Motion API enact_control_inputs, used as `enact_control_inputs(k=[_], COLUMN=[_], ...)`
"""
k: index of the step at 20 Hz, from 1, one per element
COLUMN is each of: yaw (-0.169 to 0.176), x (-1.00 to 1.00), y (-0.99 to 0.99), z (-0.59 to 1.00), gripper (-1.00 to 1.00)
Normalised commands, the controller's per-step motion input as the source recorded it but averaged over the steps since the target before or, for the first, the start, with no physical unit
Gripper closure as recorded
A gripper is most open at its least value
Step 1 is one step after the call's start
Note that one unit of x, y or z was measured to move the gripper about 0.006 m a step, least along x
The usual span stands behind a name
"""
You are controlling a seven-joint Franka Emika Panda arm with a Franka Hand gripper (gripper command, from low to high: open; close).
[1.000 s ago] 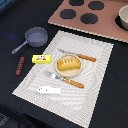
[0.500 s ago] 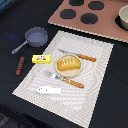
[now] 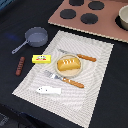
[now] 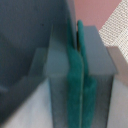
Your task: Interact with the objects in diverse but meaningful ways.
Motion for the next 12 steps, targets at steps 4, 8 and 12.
enact_control_inputs(k=[4,8,12], yaw=[-0.001,0.0,0.0], x=[0.31,0.29,0.32], y=[0.0,0.08,0.2], z=[-0.19,-0.12,-0.04], gripper=[1.0,1.0,1.0])
